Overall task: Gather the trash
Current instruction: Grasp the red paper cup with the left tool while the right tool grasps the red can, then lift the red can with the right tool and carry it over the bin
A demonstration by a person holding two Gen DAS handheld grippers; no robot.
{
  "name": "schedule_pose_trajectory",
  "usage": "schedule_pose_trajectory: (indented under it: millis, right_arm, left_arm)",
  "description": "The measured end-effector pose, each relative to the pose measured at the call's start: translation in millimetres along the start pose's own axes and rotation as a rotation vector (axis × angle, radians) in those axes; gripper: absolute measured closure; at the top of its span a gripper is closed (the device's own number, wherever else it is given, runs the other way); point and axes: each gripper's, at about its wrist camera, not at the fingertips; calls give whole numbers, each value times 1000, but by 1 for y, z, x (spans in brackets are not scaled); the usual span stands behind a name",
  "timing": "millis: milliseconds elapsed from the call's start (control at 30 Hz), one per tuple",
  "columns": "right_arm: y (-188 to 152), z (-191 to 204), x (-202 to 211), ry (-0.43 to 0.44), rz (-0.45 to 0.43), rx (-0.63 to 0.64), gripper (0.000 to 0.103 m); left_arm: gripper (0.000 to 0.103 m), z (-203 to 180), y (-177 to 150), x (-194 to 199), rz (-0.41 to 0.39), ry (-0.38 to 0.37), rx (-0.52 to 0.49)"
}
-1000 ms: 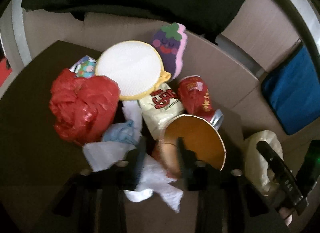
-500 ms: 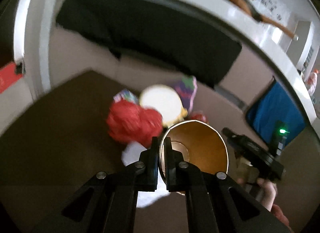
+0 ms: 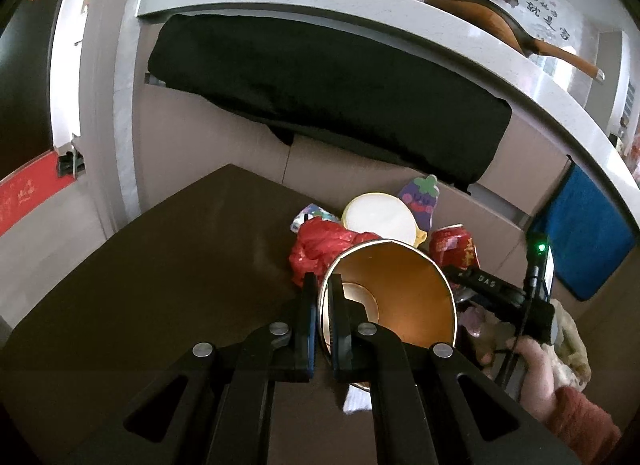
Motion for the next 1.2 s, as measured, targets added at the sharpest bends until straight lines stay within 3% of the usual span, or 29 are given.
schedule_pose_trajectory:
  millis: [200,400,700,933,1200]
  right_arm:
    - [-10,12,40,-32,-63,122,41]
    - [-19,18,95,1,-110,209,41]
    - [-42,24,168,6,-214,319,42]
    - [-71,28,192,0,-226,406,42]
    - [-123,28,180,-26,-163,531,42]
  left_arm:
    - [98,-7,0,15,-22,10,-23]
    - [98,-20,1,40,-74,36,-41]
    - [98,-48,-16,62,-80,28,-64]
    - [98,-64,-37,67,-66,27,-97]
    - [98,-64,-61,51,15,22,-108]
Point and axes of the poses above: each gripper's, at about its wrist camera, not at the fingertips, and x roughly against the way its jaws point, z to its left, y to its top, and after that the axes turned 9 degrees about z, right-handed
